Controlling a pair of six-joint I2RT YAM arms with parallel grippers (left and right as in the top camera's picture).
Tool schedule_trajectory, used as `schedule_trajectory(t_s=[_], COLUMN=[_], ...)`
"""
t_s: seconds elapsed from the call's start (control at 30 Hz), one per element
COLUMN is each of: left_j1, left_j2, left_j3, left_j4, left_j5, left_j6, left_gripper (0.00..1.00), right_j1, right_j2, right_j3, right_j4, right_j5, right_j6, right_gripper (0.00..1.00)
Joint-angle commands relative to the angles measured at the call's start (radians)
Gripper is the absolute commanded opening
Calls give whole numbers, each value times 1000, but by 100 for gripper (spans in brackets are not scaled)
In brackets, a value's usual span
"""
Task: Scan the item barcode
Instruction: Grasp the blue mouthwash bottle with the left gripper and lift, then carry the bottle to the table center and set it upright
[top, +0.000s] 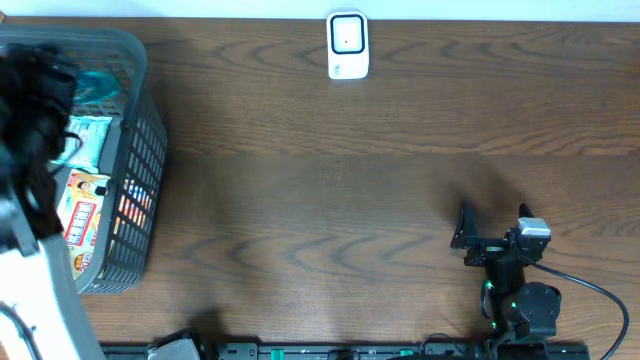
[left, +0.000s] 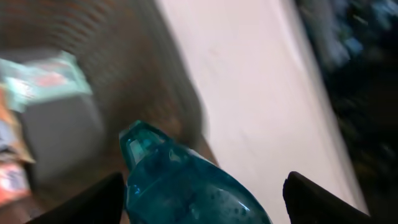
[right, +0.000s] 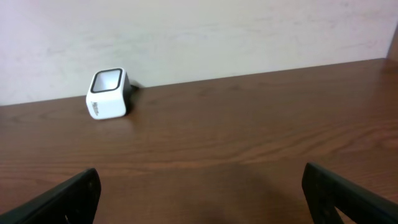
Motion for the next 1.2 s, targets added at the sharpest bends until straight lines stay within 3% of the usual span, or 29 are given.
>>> schedule_trajectory(t_s=[0.0, 0.23, 0.43, 0.93, 1.17], left_j1=[-93, -351, -533, -857, -954], left_j2=[-31, -5, 63, 467, 642], left_j3=[33, 11, -71, -182, -182], left_j4=[-3, -153, -264, 26, 70], left_j5=[142, 138, 23, -30, -30], left_j6=[7, 96, 127, 127, 104], left_gripper=[34, 34, 34, 34, 34], right_j1=[-3, -3, -3, -3, -3], right_j2=[-6, -6, -6, -6, -6], right_j3=[-2, -2, -2, -2, -2], right_j4=[-2, -2, -2, -2, -2], right_j5=[9, 9, 9, 9, 9], right_j6=[-14, -14, -14, -14, -14], right_gripper=[99, 99, 99, 99, 99])
